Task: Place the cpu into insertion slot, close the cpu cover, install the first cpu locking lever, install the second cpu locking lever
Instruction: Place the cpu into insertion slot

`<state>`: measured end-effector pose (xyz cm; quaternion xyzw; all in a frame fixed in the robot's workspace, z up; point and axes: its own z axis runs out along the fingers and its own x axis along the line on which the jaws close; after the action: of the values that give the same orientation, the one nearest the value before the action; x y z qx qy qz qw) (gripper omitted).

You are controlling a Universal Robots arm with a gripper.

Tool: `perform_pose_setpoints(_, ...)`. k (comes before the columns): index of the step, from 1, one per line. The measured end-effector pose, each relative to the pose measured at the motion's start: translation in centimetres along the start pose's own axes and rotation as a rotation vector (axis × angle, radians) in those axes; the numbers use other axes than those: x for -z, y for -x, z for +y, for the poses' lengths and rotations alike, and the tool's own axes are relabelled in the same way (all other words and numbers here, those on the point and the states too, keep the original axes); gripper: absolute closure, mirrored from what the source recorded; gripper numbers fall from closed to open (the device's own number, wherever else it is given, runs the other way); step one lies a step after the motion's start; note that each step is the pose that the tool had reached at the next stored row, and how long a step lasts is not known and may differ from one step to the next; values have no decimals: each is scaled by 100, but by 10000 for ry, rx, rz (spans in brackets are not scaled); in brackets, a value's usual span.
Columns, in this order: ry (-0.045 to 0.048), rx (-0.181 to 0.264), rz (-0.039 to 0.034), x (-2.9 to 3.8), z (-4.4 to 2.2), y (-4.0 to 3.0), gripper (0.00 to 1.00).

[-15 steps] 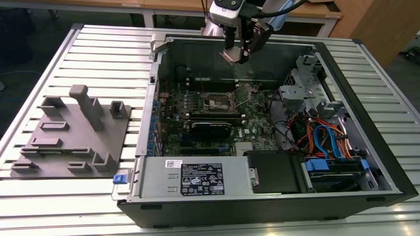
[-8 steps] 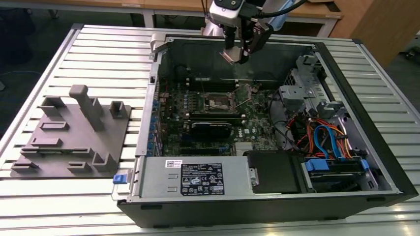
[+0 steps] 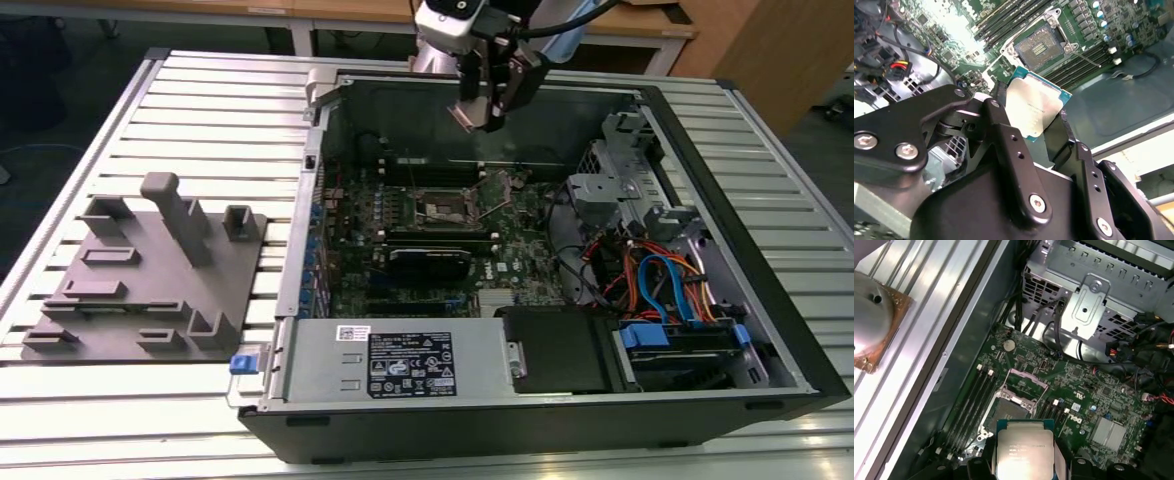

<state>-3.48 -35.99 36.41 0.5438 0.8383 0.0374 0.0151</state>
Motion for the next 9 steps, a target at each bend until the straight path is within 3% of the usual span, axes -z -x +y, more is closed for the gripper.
perform_pose_setpoints(9,-67,-307,8,-78,-6,1,46)
